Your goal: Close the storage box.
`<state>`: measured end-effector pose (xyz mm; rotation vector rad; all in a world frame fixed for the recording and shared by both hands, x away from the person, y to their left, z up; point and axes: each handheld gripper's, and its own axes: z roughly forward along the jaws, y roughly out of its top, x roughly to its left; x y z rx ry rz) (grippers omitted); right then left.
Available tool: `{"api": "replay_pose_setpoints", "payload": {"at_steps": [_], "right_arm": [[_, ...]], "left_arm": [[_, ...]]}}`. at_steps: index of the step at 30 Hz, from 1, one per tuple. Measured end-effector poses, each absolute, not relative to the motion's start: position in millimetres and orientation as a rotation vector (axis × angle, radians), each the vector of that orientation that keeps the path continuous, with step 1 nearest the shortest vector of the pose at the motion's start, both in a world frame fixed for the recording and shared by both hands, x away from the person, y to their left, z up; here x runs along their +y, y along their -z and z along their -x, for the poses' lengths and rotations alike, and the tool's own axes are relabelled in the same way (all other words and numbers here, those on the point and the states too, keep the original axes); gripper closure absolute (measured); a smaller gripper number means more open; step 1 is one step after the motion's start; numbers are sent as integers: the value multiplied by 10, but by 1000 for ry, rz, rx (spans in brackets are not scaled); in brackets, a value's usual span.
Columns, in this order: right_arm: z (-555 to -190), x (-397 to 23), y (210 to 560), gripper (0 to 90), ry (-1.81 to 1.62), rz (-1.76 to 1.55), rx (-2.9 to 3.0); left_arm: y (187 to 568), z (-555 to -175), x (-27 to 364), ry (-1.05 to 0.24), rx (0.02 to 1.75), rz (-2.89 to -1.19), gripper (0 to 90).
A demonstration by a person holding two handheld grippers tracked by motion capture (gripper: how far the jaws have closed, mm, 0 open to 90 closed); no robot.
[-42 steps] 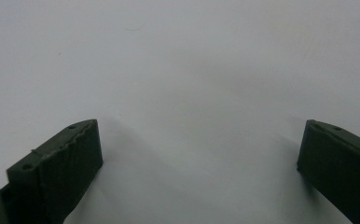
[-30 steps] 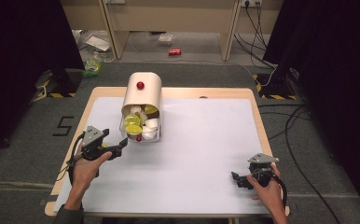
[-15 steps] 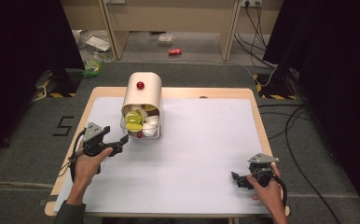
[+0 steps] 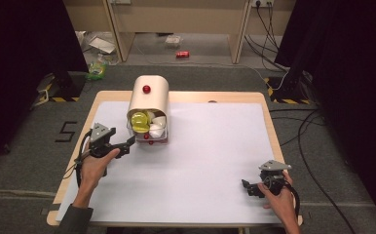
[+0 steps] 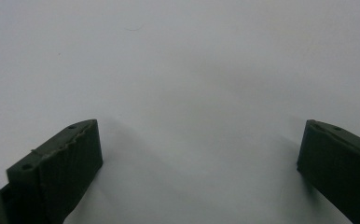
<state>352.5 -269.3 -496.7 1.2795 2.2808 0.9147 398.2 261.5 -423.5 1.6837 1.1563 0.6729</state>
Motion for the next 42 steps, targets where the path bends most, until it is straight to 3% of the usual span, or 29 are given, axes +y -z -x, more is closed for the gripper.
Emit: {"api": "replay_pose_setpoints", "payload": {"at_steps": [42], "right_arm": [[-3525, -2692, 4968, 2, -916, -1280, 2280]], "left_arm": [[4184, -4242, 2560, -723, 1193, -1706, 165]]}}
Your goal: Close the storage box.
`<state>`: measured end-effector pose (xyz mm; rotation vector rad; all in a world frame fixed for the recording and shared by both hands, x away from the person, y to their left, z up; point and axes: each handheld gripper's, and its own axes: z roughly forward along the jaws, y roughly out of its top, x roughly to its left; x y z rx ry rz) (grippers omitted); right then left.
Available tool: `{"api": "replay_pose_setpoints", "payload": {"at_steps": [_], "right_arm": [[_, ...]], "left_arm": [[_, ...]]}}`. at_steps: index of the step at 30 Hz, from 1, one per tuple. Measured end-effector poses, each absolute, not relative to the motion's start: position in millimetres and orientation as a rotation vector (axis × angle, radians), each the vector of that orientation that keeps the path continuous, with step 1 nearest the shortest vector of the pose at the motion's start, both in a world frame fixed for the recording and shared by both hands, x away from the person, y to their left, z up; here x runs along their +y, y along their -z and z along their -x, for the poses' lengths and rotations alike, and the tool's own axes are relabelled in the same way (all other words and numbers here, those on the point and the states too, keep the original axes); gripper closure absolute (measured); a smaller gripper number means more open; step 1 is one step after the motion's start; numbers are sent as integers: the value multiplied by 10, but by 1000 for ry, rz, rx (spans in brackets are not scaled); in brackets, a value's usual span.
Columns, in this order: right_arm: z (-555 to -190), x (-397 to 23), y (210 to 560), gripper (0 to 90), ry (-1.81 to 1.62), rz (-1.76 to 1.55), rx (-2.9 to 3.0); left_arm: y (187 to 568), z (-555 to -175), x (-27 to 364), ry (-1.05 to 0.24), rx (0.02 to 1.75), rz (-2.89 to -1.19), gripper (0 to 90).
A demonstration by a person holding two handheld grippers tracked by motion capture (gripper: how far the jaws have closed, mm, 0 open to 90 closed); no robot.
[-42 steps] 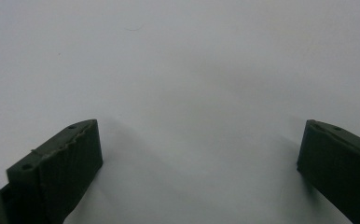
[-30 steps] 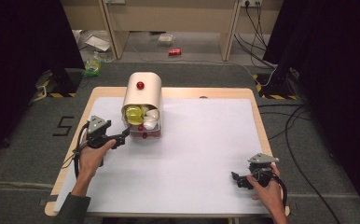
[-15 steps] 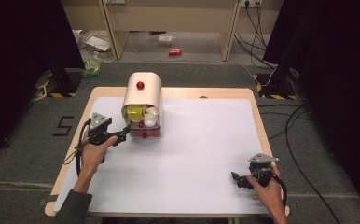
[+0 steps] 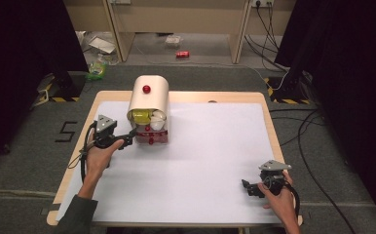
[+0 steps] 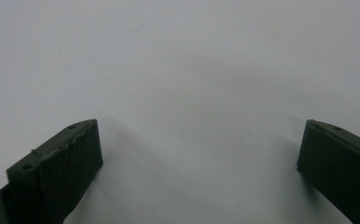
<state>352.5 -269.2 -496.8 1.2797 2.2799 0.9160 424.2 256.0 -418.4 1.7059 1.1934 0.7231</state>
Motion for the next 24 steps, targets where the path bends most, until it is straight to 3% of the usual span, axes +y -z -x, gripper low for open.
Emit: {"api": "replay_pose_setpoints", "payload": {"at_steps": [24], "right_arm": [[-3525, -2694, 4967, 2, -914, -1276, 2280]], "left_arm": [[4164, -4150, 2608, -715, 1182, -1700, 179]]}}
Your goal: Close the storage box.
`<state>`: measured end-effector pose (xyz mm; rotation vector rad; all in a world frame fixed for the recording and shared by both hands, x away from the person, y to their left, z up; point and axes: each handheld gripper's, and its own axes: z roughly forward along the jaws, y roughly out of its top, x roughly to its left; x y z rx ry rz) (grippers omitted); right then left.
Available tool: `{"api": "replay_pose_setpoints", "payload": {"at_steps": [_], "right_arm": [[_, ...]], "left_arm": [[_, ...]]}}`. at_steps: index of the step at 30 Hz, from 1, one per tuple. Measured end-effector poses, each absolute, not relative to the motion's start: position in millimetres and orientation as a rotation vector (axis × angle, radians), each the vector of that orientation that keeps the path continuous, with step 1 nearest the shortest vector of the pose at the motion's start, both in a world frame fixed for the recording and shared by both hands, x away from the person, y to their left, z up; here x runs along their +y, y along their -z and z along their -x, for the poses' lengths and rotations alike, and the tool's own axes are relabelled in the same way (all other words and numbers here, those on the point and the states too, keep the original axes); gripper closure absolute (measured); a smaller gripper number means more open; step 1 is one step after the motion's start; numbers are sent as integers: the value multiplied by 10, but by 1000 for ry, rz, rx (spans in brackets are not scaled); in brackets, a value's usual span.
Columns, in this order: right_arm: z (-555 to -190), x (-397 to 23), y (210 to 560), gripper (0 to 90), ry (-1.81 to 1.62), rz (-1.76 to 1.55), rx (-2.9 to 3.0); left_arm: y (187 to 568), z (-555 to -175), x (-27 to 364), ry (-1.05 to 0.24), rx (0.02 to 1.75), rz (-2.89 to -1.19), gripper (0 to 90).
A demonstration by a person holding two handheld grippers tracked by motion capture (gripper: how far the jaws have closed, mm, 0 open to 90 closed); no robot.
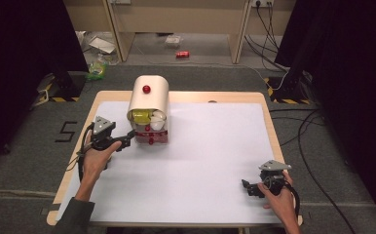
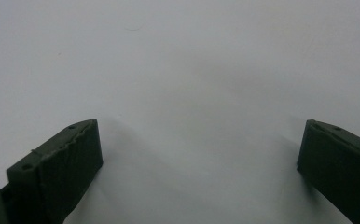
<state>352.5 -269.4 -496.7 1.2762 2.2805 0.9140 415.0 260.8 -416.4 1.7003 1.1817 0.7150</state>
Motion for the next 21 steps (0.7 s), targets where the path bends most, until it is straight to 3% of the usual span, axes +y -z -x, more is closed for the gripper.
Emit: {"api": "replay_pose_setpoints", "payload": {"at_steps": [21], "right_arm": [[-3523, -2691, 4967, 2, -915, -1281, 2281]], "left_arm": [[4141, -3988, 2635, -677, 1141, -1708, 160]]}}
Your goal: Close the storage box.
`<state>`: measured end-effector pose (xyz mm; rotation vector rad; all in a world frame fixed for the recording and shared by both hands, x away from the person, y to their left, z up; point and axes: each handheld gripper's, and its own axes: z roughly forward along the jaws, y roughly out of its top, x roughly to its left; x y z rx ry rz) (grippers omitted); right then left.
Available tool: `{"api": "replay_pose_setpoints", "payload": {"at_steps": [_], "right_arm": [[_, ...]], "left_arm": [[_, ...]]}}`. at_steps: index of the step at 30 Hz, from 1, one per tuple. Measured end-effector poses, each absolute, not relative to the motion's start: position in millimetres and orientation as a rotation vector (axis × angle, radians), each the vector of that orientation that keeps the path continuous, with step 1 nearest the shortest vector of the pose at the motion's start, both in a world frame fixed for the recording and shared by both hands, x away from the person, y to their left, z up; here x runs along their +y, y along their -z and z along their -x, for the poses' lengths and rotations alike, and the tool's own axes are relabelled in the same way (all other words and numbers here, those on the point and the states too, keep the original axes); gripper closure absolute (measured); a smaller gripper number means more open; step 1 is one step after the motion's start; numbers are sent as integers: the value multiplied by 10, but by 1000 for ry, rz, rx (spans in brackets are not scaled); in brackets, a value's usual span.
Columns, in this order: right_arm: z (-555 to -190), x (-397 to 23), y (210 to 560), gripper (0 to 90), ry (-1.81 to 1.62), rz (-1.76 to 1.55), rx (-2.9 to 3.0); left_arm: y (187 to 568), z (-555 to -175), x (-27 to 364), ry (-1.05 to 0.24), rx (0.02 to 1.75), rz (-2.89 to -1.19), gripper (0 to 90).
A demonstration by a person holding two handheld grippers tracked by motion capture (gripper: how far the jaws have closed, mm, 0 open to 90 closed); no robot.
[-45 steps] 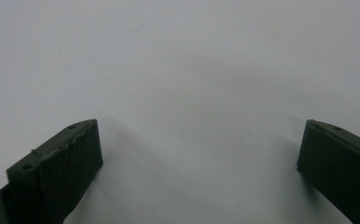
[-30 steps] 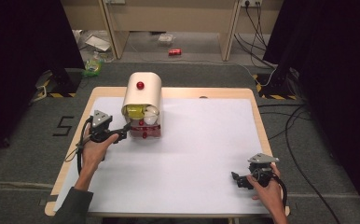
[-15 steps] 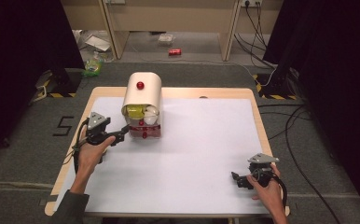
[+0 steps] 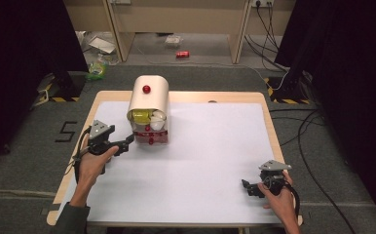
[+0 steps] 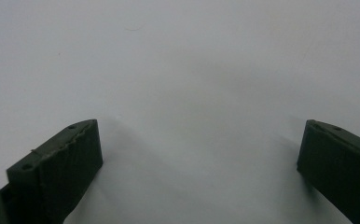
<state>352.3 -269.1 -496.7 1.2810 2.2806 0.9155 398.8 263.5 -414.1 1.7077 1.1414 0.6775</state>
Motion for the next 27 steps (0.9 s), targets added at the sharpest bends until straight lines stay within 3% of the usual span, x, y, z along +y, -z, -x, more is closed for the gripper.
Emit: {"api": "replay_pose_setpoints", "payload": {"at_steps": [27], "right_arm": [[-3525, -2694, 4968, 2, -915, -1277, 2281]], "left_arm": [[4317, -3684, 2687, -638, 1118, -1720, 159]]}}
